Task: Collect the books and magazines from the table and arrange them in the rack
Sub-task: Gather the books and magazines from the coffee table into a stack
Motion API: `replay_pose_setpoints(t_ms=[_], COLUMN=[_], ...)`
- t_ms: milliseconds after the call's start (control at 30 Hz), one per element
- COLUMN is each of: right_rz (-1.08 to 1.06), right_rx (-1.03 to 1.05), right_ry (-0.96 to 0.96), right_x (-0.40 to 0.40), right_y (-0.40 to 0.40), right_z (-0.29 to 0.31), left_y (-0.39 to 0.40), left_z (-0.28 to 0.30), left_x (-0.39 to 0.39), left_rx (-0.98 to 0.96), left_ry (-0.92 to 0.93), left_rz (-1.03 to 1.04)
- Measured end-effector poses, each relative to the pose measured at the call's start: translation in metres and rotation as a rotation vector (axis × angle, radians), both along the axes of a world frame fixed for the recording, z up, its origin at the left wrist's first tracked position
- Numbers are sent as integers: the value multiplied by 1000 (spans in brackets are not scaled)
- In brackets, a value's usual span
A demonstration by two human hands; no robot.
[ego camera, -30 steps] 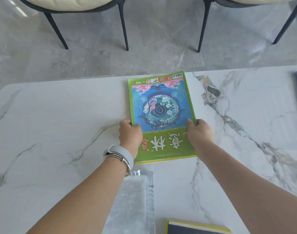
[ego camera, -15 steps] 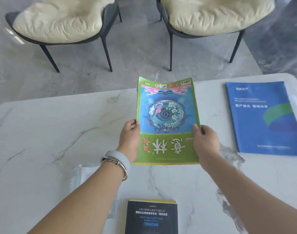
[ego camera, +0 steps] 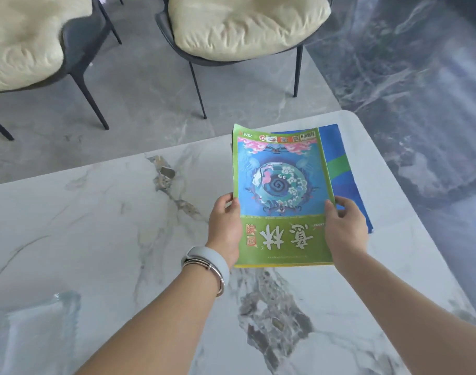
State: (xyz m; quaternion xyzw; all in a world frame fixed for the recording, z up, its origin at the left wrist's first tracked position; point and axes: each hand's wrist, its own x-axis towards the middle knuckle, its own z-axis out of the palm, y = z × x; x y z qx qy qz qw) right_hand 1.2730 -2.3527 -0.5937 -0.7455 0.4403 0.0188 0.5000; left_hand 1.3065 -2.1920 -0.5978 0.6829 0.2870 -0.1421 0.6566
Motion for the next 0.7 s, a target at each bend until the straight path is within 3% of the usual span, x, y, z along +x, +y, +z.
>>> replay_pose_setpoints(t_ms=[267,500,700], right_rz=[126,99,131], right_rx=[-32,31,87], right_ry=[5,68,98], right_x=[40,48,51], right_y=[-99,-117,-110], right_z=[-56,-80,-81], left_y=[-90,-106,-102], left_z=[-56,-79,-78], left_x=[31,38,44], left_rx=[142,394,397], left_ry=[45,6,5], left_rz=[-9,-69,-40])
